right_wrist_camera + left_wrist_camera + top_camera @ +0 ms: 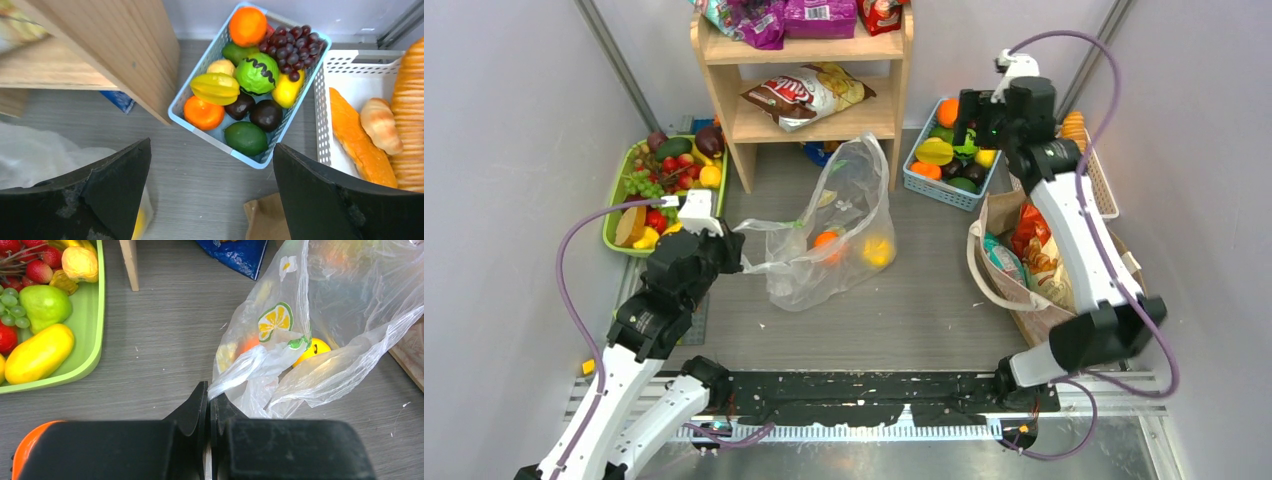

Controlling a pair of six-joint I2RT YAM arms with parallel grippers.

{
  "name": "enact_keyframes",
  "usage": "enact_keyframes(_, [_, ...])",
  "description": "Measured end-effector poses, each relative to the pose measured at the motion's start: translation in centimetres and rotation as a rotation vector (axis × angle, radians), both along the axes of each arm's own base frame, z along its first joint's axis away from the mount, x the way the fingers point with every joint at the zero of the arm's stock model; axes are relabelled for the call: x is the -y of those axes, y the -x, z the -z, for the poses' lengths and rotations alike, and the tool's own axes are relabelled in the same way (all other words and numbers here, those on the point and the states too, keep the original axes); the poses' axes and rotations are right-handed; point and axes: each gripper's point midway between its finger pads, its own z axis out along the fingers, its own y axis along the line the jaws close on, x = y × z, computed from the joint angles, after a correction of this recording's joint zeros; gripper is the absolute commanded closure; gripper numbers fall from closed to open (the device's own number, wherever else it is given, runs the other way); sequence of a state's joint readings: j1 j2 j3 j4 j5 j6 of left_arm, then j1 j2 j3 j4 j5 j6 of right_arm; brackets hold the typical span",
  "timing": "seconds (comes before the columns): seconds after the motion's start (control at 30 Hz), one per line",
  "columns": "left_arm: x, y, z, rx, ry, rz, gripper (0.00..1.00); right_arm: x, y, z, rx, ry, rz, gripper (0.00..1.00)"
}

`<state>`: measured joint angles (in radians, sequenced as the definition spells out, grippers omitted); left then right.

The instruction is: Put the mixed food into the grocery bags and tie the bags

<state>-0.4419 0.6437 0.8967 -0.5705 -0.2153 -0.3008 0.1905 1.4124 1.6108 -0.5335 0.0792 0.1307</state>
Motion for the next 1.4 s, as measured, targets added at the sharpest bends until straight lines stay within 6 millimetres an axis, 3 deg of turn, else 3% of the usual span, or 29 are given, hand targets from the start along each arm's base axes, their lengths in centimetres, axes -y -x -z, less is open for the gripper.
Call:
enact_keyframes(0.1, [0.1,0.0,0.5,0.006,-0.002,0.007,1.00,-0.2,-3.2,4.3,-0.112,0.104,-0.038,0.00])
enact_keyframes(0.27, [0.3,-0.2,0.9,0.009,-0.013,0.021,1.00,-1.1,-7.7,12.2,-0.285,0.253,-0.145,0.09])
enact_keyframes(0.43, [0.5,-0.2,1.0,0.019,-0.013,0.029,1.00,-2.1,-9.8,17.6,-0.365,0.326,-0.264,0.20])
enact_keyframes(0.5, [0.5,-0.1,1.2,0.017,-0.016,0.029,1.00,-2.3,-10.3,18.0,-0.352,0.358,-0.293,0.25])
enact_keyframes(0.67, [0.5,-0.1,1.1,0.027,-0.018,0.032,1.00,-2.8,-12.4,17.3,-0.221,0.458,-0.363,0.25])
enact_keyframes(0.87, [0.5,-0.3,1.2,0.024,-0.035,0.035,1.00,-2.9,-14.3,18.0,-0.172,0.550,-0.420,0.26])
enact_keyframes(1.1, [0.5,-0.5,1.7,0.009,-0.045,0.031,1.00,-3.0,-15.8,22.6,-0.220,0.609,-0.473,0.29])
enact_keyframes(1.17, [0.4,-0.6,1.7,0.007,-0.047,0.027,1.00,-3.0,-15.9,23.9,-0.237,0.616,-0.482,0.34])
enact_keyframes(1.23, [0.4,-0.6,1.8,0.005,-0.050,0.022,1.00,-3.0,-16.1,24.4,-0.242,0.623,-0.484,0.53])
enact_keyframes(1.27, [0.3,-0.7,1.8,0.005,-0.051,0.019,1.00,-3.0,-16.2,24.4,-0.236,0.626,-0.482,0.69])
enact_keyframes(1.4, [0.2,-0.7,1.8,0.006,-0.054,0.011,1.00,-3.2,-17.0,23.4,-0.186,0.619,-0.465,0.81])
